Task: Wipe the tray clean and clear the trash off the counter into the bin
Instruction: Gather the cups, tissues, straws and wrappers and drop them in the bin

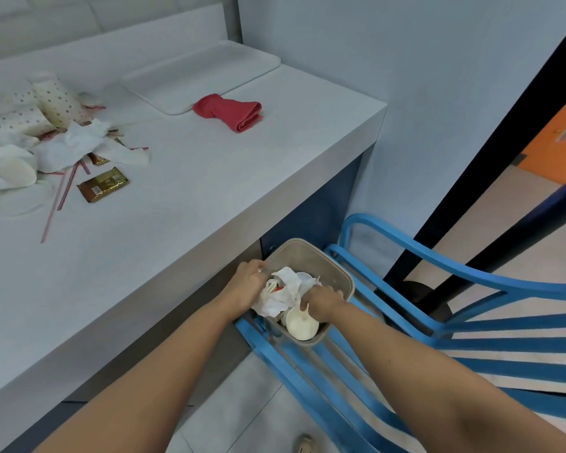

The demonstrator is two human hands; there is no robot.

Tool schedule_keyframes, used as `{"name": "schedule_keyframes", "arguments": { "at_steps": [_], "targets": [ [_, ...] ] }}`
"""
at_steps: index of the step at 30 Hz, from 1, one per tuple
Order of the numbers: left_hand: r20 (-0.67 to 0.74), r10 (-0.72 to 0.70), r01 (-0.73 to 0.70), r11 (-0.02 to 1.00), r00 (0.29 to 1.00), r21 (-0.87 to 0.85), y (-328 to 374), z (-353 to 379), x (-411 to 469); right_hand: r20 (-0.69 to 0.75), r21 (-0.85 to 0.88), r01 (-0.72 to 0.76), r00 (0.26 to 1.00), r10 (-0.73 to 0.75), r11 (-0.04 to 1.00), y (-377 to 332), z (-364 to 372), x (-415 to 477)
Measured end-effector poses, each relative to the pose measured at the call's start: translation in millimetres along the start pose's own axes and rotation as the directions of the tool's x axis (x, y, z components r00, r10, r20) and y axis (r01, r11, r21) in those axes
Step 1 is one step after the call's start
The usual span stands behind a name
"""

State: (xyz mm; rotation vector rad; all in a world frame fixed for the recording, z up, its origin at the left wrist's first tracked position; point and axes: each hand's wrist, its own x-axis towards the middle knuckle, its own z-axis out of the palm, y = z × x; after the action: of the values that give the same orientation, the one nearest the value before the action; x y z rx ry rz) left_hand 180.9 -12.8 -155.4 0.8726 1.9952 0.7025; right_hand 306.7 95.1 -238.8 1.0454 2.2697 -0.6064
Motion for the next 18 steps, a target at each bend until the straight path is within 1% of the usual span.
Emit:
{"name": "schedule_keyframes", "arguments": {
  "at_steps": [1, 2, 3, 4, 5, 6, 7, 8, 9, 10, 12, 14, 15, 17, 18],
  "targets": [
    [-0.01, -0.008, 0.008, 1.0, 1.0, 0.003, 0, 1, 2, -0.044, 0.019, 0.013, 0.999, -0.012, 1.0, 0, -6, -1],
    [-0.029, -0.014, 0.014, 1.0, 0.999, 0.003, 1, 2, 3, -0.101, 0.08, 0.041, 0.994, -0.033, 0.996, 0, -12, -2],
    [-0.053, -0.022, 0.022, 1.0, 0.998, 0.004, 1, 3, 4, -0.163, 0.205, 0.086, 0.985, -0.052, 0.975, -1, -18, -4],
    [-0.081, -0.024, 0.025, 1.0, 0.996, 0.008, 3, 5, 5, -0.206, 0.391, 0.146, 0.976, -0.068, 0.909, -4, -25, -7],
    [-0.11, -0.021, 0.022, 1.0, 0.994, 0.011, 4, 6, 6, -0.206, 0.583, 0.202, 0.974, -0.097, 0.787, -7, -32, -11],
    [-0.139, -0.009, 0.01, 1.0, 0.99, 0.005, 6, 7, 7, -0.16, 0.749, 0.226, 0.974, -0.162, 0.623, -10, -40, -17],
    [-0.166, 0.005, -0.007, 1.0, 0.986, -0.016, 9, 9, 7, -0.094, 0.861, 0.206, 0.963, -0.253, 0.464, -14, -48, -23],
    [-0.183, 0.013, -0.023, 0.998, 0.983, -0.052, 12, 11, 7, -0.048, 0.914, 0.179, 0.939, -0.34, 0.363, -18, -55, -29],
    [-0.189, 0.008, -0.027, 0.995, 0.982, -0.097, 16, 13, 7, -0.024, 0.93, 0.17, 0.913, -0.408, 0.327, -21, -61, -32],
    [-0.183, -0.008, -0.02, 0.989, 0.983, -0.15, 19, 14, 8, -0.011, 0.926, 0.177, 0.895, -0.445, 0.334, -21, -64, -32],
    [-0.129, -0.061, 0.023, 0.96, 0.99, -0.278, 27, 17, 9, -0.009, 0.872, 0.221, 0.899, -0.438, 0.437, -21, -67, -31],
    [-0.073, -0.074, 0.042, 0.926, 0.995, -0.374, 34, 17, 8, -0.074, 0.805, 0.262, 0.934, -0.349, 0.531, -19, -66, -29],
    [-0.056, -0.06, 0.034, 0.92, 0.997, -0.391, 37, 18, 7, -0.121, 0.787, 0.273, 0.948, -0.296, 0.553, -17, -66, -28],
    [-0.044, -0.035, 0.015, 0.919, 0.998, -0.393, 42, 18, 5, -0.227, 0.732, 0.306, 0.952, -0.205, 0.609, -12, -65, -26],
    [-0.045, -0.033, 0.012, 0.918, 0.998, -0.396, 44, 18, 5, -0.286, 0.667, 0.314, 0.945, -0.157, 0.675, -8, -63, -22]
  ]
}}
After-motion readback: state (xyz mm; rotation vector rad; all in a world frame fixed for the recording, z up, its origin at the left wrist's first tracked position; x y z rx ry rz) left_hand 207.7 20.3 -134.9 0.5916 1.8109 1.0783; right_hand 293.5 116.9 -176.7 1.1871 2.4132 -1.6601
